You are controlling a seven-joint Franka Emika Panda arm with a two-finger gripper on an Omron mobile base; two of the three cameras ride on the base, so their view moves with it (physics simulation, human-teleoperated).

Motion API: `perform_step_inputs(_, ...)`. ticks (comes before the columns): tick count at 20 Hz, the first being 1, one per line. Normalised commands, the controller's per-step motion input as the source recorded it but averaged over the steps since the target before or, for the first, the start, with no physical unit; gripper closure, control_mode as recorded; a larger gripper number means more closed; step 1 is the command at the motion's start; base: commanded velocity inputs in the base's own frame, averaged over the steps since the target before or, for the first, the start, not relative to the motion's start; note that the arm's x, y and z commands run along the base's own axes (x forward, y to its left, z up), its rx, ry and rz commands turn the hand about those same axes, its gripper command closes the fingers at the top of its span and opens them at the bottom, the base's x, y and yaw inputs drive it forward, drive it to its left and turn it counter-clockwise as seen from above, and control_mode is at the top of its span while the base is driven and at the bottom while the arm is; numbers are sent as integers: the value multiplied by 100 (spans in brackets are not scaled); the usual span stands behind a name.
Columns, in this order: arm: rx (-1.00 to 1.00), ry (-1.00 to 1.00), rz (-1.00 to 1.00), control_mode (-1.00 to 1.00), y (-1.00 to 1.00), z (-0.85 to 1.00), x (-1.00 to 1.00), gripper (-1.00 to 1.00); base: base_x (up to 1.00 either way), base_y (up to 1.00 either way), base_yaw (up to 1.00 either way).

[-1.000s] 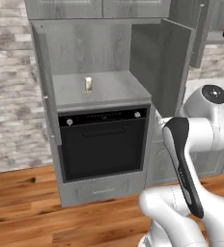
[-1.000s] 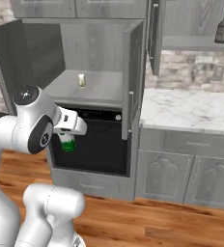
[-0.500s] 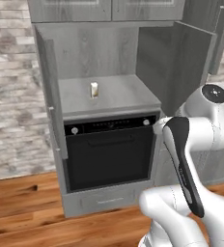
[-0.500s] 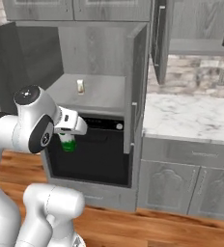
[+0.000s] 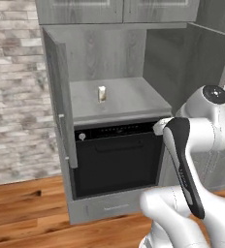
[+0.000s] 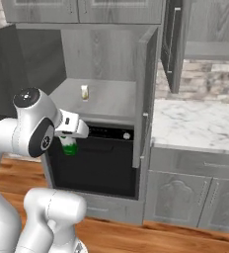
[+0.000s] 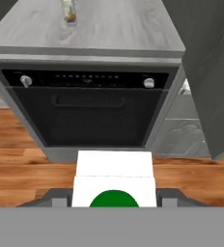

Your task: Sort all alcoholic drinks to one cabinet, and non-alcoholic drinks to the other.

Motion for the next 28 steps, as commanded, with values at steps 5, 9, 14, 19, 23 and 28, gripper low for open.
perform_step_inputs(5,0,0,0,100,0,0,0,100,49,15,0)
perform_step_inputs(9,0,0,0,100,0,0,0,100,52,12,0)
perform_step_inputs(14,0,0,0,100,0,0,0,100,48,13,0)
perform_step_inputs(19,0,0,0,100,0,0,0,100,44,12,0)
perform_step_inputs(23,0,0,0,100,0,0,0,100,40,9,0)
perform_step_inputs(28,0,0,0,100,0,0,0,100,40,9,0)
